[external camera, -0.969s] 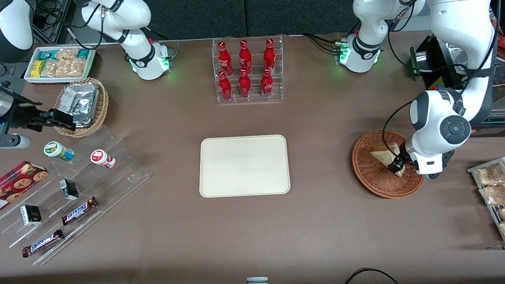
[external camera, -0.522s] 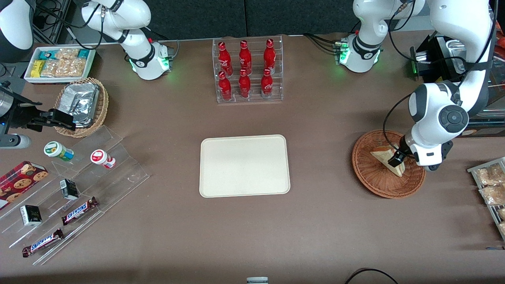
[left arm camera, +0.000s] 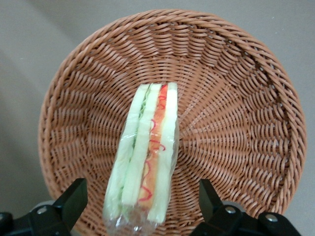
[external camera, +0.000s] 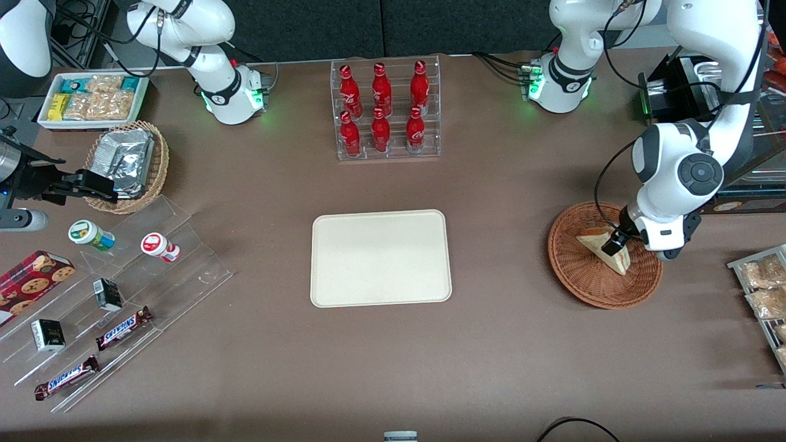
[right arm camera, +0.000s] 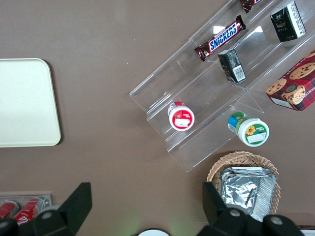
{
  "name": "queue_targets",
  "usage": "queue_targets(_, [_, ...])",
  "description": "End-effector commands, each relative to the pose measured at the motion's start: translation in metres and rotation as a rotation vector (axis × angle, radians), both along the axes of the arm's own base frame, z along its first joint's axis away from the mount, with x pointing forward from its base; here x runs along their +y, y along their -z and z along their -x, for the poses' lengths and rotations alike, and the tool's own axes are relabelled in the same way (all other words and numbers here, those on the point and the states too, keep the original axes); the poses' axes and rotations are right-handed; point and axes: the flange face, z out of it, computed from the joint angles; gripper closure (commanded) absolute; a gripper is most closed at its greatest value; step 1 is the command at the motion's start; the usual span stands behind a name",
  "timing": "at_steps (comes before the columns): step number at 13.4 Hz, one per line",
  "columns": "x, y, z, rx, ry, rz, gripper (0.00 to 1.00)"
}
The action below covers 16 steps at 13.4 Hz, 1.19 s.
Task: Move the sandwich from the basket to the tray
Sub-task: 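Lower the open left gripper around the wrapped sandwich and close it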
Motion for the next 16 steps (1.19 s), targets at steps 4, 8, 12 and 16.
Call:
queue_targets(4, [0.016,0.010,0.014,-0.058,-0.015,0.005,0.00])
queue_targets(8, [0.009,0.019,0.014,-0.054,-0.014,0.014,0.00])
queue_targets(12, [0.006,0.021,0.014,-0.050,-0.015,0.015,0.00])
queue_targets(16, [0.003,0.023,0.016,-0.044,-0.015,0.016,0.22])
